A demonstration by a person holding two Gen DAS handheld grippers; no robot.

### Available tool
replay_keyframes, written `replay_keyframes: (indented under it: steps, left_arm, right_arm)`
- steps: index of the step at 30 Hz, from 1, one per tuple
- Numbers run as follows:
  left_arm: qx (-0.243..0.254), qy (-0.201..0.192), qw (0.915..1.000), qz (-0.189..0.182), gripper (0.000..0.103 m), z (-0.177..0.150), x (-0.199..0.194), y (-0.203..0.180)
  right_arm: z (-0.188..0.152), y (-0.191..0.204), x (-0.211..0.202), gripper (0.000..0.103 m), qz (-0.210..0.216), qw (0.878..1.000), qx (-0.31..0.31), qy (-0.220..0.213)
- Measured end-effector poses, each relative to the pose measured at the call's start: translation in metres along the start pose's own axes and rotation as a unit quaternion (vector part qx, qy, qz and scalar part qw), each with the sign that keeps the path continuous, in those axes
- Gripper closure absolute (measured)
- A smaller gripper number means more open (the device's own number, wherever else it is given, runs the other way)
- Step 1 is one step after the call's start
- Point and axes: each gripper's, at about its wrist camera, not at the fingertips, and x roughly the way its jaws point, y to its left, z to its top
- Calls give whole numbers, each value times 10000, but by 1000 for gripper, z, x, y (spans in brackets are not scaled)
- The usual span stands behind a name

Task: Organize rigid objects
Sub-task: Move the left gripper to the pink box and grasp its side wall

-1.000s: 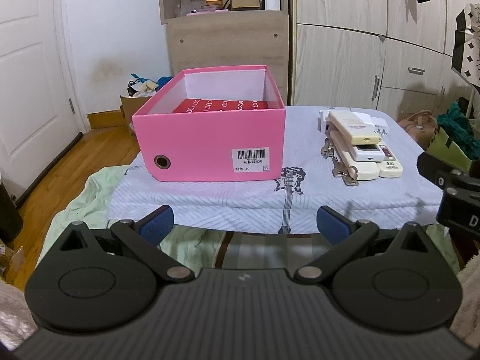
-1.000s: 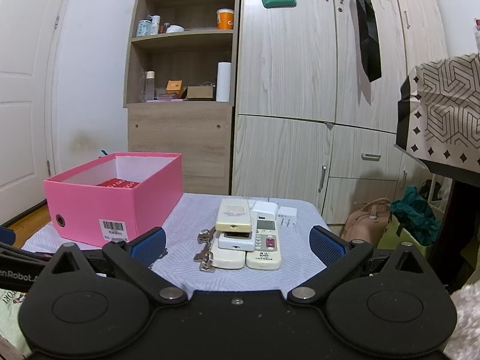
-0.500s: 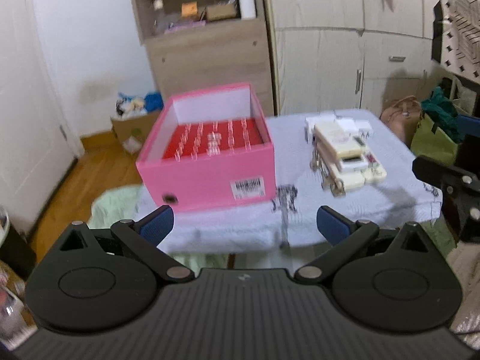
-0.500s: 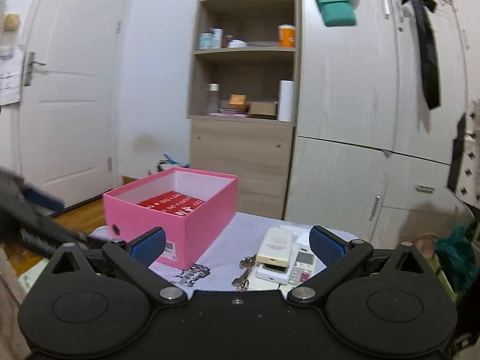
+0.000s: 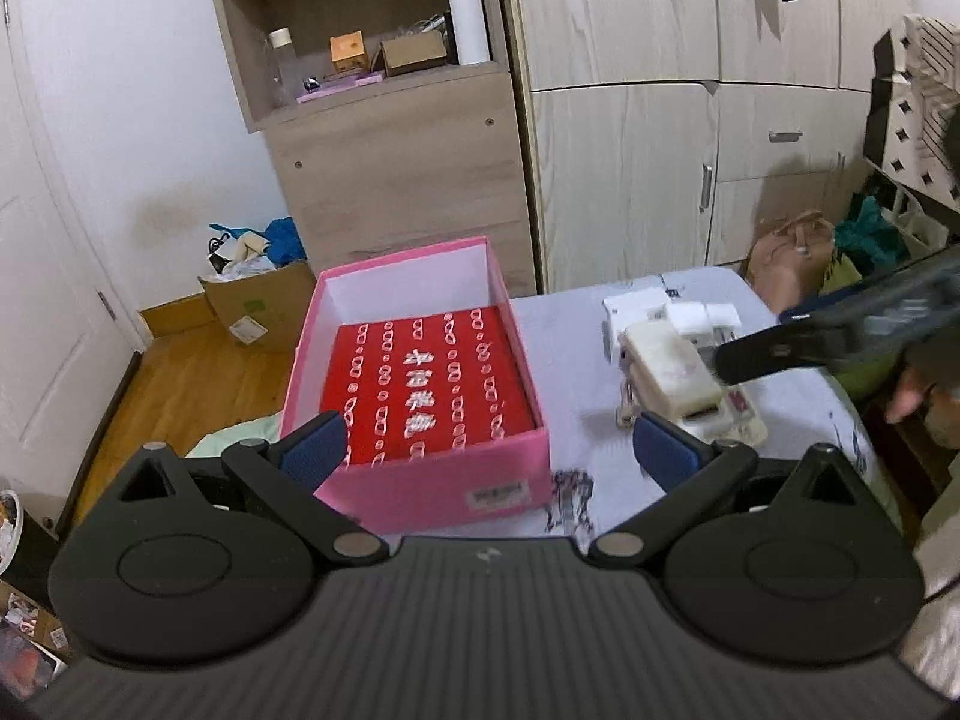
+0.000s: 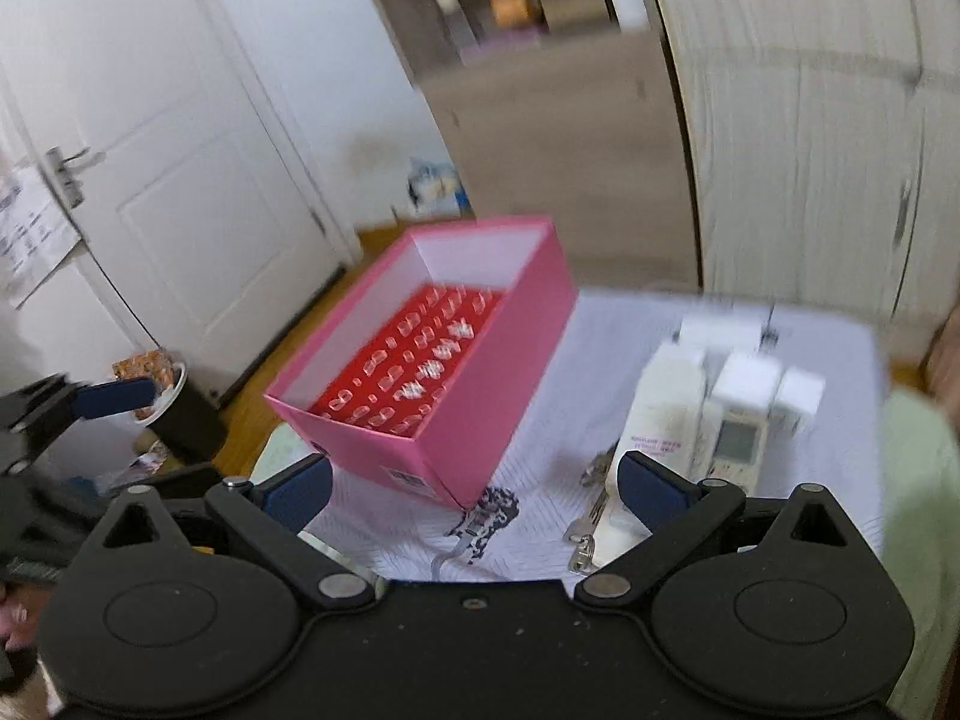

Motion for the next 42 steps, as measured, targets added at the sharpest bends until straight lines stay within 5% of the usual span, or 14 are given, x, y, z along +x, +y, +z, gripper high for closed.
replay_keyframes:
  steps: [12, 18, 22, 28, 35, 38, 40, 42]
  left_arm:
    - [41, 643, 9974, -314, 2, 35, 80, 37]
    - [-561, 915, 9942, -44, 2, 33, 143, 103]
    - [-198, 896, 9929, 763, 5, 19, 178, 137]
    - [-588, 1257, 9885, 604, 30, 6, 215, 174]
    - [-610, 1090, 9901, 646, 33, 7, 247, 183]
    - [-848, 1303, 9868, 462, 58, 6, 259, 187]
    - [-1056, 1461, 9834, 192, 93, 7, 268, 191]
    - [-1258, 1589, 9792, 55, 97, 5, 277, 195]
  right_arm:
    - [35, -64, 74, 20, -496, 9894, 652, 1199]
    - [37, -68, 97, 22, -928, 9892, 235, 1108]
    - [34, -72, 105, 22, -1106, 9868, -119, 1179]
    - [40, -83, 122, 22, -914, 9858, 268, 1386]
    - [39, -89, 130, 33, -953, 9844, 229, 1458]
    - [38, -90, 134, 35, -961, 9838, 181, 1505]
    - [37, -90, 133, 35, -954, 9839, 122, 1505]
    - [38, -89, 134, 34, -955, 9838, 74, 1512]
